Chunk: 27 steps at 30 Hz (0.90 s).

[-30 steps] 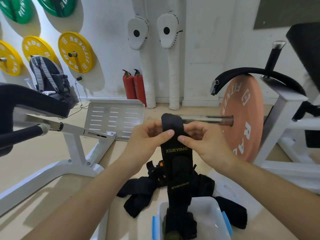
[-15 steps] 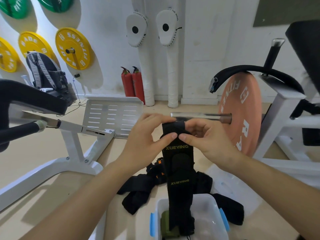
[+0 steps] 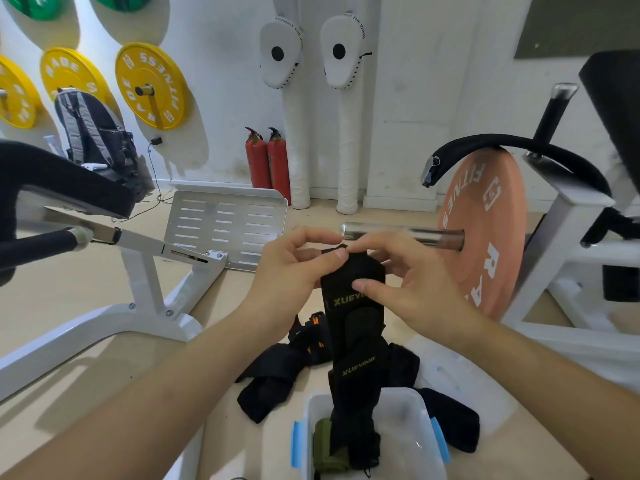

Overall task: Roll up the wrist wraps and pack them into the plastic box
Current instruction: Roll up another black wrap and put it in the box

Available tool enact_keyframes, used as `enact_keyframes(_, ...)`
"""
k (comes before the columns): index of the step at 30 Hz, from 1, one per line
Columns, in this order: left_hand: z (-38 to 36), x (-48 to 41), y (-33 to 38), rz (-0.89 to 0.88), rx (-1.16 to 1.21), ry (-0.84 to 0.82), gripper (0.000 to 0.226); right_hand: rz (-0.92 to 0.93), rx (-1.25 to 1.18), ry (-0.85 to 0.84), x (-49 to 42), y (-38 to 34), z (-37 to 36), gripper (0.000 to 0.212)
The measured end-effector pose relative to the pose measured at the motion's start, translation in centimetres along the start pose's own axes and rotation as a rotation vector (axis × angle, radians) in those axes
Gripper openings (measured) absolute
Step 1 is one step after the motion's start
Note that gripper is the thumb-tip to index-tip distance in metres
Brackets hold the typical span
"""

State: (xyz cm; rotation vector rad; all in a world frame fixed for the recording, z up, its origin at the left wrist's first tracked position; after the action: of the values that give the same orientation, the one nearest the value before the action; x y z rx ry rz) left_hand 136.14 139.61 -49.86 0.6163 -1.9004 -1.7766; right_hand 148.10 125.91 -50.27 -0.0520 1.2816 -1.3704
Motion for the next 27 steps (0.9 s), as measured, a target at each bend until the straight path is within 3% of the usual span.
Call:
enact_keyframes(4, -0.1, 0.2, 0.2, 0.119, 0.169, -0.060, 0.012, 0.015, 0.033, -0.037, -0.2, 0.0, -0.1, 0.055)
enact_keyframes(9, -0.1, 0.3, 0.3, 0.149, 0.133, -0.175, 0.016, 0.042, 0.027, 0.023, -0.3, 0.2, 0.2, 0.046)
enact_keyframes(12, 0.3, 0.3, 0.4, -0.019, -0.172, -0.118, 0.034, 0.025, 0.011, 0.073, -0.4, 0.6, 0.6, 0.036)
enact_keyframes(15, 0.6, 0.6, 0.6, -0.227, -0.402, -0.029, 0.034, 0.009, -0.018, 0.058, -0.4, 0.8, 0.8, 0.031)
enact_keyframes(20, 0.3, 1.0, 0.7, -0.407, -0.446, -0.125, 0.030, -0.061, -0.119, 0.013, -0.2, 0.4, 0.7, 0.020)
enact_keyframes(27, 0.3, 1.0, 0.9, -0.472, -0.497, -0.026, 0.035, -0.130, -0.194, -0.017, -0.3, 0.6, 0.6, 0.028)
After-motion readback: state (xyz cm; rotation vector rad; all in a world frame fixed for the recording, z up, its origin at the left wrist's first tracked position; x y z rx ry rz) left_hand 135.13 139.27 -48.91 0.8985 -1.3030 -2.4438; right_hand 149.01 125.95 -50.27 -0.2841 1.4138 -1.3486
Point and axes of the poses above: each hand's wrist, its own x-axis away from the middle knuckle, its own z-axis out of the back of the hand, y = z × x, the point moved 2 cm from there along -x, towards the middle knuckle, and after that the axes turned 10 degrees about z, right-handed, at the moved point
